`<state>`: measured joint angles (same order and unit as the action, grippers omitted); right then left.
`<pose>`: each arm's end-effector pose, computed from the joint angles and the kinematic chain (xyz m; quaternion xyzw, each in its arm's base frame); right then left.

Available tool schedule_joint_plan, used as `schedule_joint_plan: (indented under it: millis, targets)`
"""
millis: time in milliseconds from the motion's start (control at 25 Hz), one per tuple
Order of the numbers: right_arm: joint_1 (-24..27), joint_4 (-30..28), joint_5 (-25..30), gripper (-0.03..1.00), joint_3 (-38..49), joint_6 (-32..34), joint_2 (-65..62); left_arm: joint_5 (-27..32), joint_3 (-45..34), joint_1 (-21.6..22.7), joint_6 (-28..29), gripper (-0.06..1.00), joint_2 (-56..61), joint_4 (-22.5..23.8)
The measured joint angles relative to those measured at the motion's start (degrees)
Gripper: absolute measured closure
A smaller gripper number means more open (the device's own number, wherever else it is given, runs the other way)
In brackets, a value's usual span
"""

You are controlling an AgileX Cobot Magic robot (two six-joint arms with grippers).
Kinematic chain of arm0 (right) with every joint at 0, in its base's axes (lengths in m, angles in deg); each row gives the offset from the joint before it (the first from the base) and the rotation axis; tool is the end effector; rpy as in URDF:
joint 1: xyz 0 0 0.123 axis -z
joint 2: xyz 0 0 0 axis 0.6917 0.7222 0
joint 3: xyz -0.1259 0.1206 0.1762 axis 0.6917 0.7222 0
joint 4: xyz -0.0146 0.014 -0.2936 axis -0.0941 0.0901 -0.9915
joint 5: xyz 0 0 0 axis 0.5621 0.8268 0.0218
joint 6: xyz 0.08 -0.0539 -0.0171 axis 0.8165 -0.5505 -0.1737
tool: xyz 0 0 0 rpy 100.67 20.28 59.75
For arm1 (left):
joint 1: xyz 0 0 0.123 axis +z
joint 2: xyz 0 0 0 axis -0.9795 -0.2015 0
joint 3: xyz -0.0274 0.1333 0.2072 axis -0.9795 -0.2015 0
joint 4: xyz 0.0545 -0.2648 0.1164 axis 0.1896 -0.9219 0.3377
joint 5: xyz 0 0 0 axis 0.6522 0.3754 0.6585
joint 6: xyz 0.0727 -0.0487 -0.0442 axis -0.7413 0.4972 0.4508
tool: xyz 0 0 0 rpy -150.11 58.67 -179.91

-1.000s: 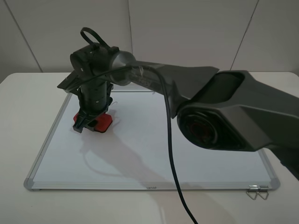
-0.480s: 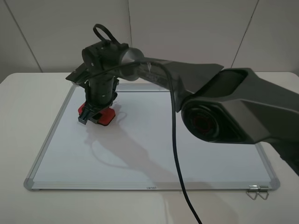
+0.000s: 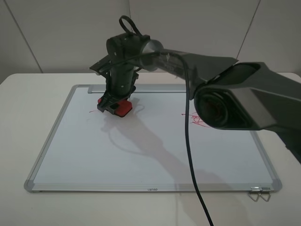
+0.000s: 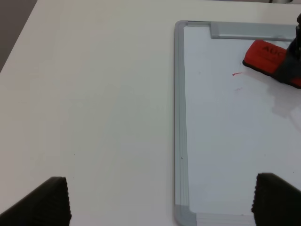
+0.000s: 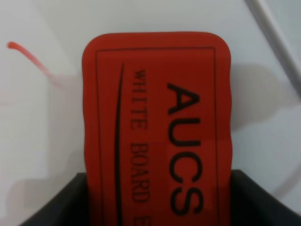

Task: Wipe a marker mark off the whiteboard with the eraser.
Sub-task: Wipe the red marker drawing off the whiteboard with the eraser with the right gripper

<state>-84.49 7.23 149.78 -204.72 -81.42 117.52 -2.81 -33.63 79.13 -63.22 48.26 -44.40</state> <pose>0.4253 0.3614 0.0682 -0.4550 0.8775 0.0164 0.1508 0.0748 0.0011 0.2969 -0.0145 0.8493 -0.0020 0.5278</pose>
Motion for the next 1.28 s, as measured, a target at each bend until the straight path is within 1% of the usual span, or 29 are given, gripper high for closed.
schedule_joint_plan:
  millis: [160, 320, 440, 680, 840, 1080, 1160, 1280]
  targets:
    - [0.3, -0.4, 0.8, 0.46, -0.1, 0.3, 0.0, 0.0, 0.0, 0.0, 0.0, 0.17, 0.0, 0.0]
    - [-0.5, -1.3, 1.3, 0.46, -0.5, 0.3, 0.0, 0.0, 0.0, 0.0, 0.0, 0.17, 0.0, 0.0]
    - [-2.6, -2.0, 2.2, 0.46, -0.8, 0.3, 0.0, 0.0, 0.0, 0.0, 0.0, 0.17, 0.0, 0.0]
    - [-8.6, -1.8, 2.4, 0.46, -0.8, -0.4, 0.0, 0.0, 0.0, 0.0, 0.0, 0.17, 0.0, 0.0]
    - [-10.4, -1.7, 2.4, 0.46, -0.8, -0.5, 0.0, 0.0, 0.0, 0.0, 0.0, 0.17, 0.0, 0.0]
    - [-9.9, -0.4, 2.4, 0.46, -0.8, -0.8, 0.0, 0.0, 0.0, 0.0, 0.0, 0.17, 0.0, 0.0]
    - [-8.8, -0.2, 2.4, 0.46, -0.8, -0.8, 0.0, 0.0, 0.0, 0.0, 0.0, 0.17, 0.0, 0.0]
    - [-5.4, 0.2, 2.4, 0.46, -0.8, 0.2, 0.0, 0.0, 0.0, 0.0, 0.0, 0.17, 0.0, 0.0]
